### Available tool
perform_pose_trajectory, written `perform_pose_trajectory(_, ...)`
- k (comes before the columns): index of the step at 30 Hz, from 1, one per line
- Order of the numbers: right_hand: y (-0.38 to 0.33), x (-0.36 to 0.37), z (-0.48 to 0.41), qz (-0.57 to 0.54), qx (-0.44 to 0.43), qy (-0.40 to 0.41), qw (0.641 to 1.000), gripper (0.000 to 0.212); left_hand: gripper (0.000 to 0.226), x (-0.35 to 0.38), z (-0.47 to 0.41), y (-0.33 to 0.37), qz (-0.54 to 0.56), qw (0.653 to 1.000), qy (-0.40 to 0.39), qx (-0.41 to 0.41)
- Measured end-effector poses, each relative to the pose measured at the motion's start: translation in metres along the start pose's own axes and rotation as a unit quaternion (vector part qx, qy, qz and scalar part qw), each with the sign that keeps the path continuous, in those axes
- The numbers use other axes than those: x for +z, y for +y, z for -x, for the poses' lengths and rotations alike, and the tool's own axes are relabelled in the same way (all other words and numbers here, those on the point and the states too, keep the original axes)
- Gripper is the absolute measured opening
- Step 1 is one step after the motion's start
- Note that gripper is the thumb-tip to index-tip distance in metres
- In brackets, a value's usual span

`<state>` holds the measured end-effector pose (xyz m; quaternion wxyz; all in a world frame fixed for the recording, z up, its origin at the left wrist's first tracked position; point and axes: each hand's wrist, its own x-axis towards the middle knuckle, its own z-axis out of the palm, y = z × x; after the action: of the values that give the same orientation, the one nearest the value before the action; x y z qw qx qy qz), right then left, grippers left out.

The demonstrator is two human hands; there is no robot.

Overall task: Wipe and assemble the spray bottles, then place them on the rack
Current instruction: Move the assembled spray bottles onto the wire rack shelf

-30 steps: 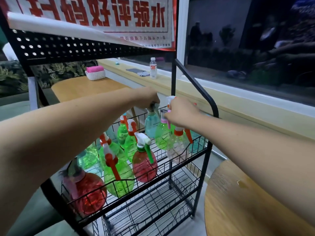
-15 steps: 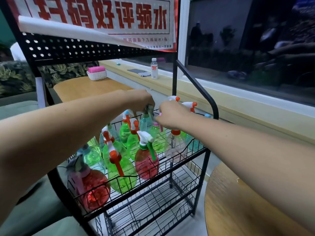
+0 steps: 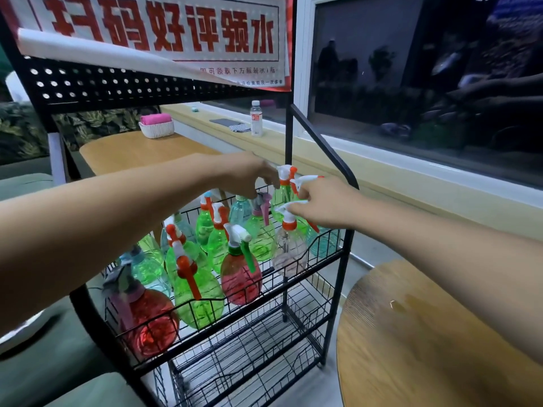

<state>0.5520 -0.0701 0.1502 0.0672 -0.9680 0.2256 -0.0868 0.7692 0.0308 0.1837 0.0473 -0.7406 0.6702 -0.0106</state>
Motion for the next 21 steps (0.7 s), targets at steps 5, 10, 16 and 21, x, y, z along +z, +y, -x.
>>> perform_pose_trajectory(5, 0.009, 0.016, 0.012, 0.002, -0.013, 0.006, 1.000, 0.045, 0.034, 0.011, 0.001, 0.010, -0.021, 1.000, -0.011, 0.013)
perform_pose_trajectory(10, -0.004, 0.019, 0.022, -0.029, -0.024, 0.019, 0.999, 0.049, 0.026, 0.013, 0.002, 0.009, -0.031, 0.999, -0.002, 0.017)
perform_pose_trajectory(16, -0.027, 0.026, 0.024, -0.050, -0.017, 0.049, 0.997, 0.046, 0.022, 0.013, 0.003, 0.010, -0.029, 0.999, -0.005, 0.017)
perform_pose_trajectory(21, -0.046, 0.030, 0.031, -0.054, -0.001, 0.075, 0.996, 0.042, 0.023, 0.015, 0.002, 0.010, -0.038, 0.999, -0.014, 0.008)
